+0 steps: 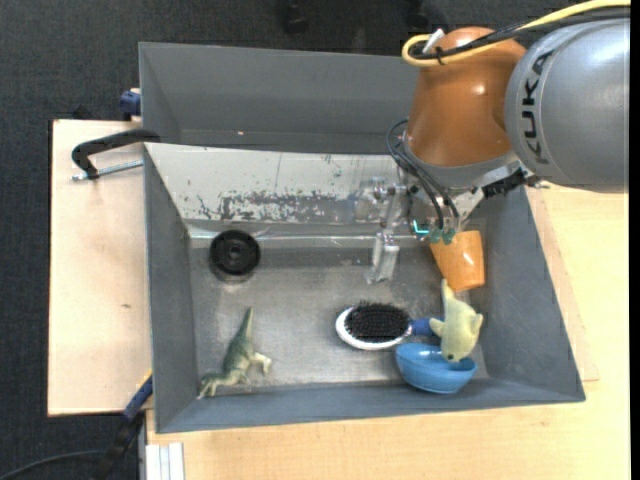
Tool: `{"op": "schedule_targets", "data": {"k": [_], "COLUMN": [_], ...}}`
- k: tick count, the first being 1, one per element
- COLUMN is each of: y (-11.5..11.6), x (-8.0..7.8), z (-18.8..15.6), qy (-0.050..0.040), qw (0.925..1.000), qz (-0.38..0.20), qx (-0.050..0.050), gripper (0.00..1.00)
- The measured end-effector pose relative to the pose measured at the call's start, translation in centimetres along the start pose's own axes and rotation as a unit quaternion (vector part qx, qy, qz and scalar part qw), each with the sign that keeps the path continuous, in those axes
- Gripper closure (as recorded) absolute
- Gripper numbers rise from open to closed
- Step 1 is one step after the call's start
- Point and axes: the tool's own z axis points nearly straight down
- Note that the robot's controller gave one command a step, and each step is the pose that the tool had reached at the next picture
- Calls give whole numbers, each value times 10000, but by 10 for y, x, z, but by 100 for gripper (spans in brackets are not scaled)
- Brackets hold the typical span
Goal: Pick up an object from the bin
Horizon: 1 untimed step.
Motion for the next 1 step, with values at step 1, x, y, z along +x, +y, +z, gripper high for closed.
{"op": "schedule_targets", "data": {"k": [1], "y": [-43], "x": [67], "z": [109], "qy": [-11], "qw": [9870], "qz": [-1608], "qx": [6], "gripper": [0]}}
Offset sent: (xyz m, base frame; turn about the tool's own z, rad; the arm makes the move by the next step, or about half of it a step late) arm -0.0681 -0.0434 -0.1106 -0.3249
